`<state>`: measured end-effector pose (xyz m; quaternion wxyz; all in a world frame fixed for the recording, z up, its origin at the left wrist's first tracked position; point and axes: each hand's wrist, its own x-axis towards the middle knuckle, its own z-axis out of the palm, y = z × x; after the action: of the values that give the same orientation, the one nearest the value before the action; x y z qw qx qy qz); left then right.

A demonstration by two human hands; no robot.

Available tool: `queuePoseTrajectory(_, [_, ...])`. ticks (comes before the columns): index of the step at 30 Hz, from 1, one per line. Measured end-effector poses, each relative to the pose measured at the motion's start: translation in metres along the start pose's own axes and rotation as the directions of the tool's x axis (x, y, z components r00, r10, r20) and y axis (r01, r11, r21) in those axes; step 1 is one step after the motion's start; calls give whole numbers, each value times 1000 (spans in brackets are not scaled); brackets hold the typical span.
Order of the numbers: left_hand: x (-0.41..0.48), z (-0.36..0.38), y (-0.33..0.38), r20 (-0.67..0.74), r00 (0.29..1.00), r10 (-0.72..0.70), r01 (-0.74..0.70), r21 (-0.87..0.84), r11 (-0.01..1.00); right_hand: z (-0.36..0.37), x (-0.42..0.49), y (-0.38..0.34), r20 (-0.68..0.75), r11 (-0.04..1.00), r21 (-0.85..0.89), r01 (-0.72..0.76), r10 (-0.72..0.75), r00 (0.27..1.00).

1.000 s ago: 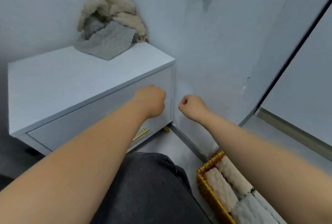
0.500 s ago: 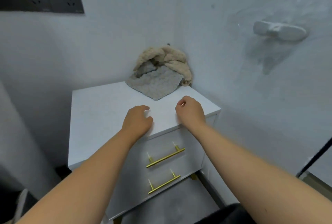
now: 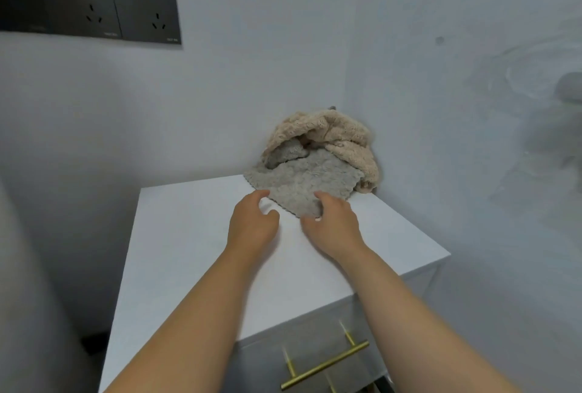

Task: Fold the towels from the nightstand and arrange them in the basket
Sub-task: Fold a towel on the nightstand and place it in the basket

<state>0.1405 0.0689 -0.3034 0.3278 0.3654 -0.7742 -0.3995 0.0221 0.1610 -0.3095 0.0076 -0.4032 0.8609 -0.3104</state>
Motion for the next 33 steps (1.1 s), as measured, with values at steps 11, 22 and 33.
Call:
queuePoseTrajectory(11, [0, -11, -4, 12, 1000, 11, -11, -66, 998, -11, 3, -6, -54, 999, 7, 50, -50, 997])
queuePoseTrajectory(22, [4, -32, -18, 62, 998, 29, -32, 39, 999, -60, -9, -23, 368, 989, -32, 142, -120, 922])
queuePoseTrajectory(33, [4, -66, -14, 198, 979, -55, -116, 754, 647, -81, -22, -36, 573, 995, 28, 92, -92, 814])
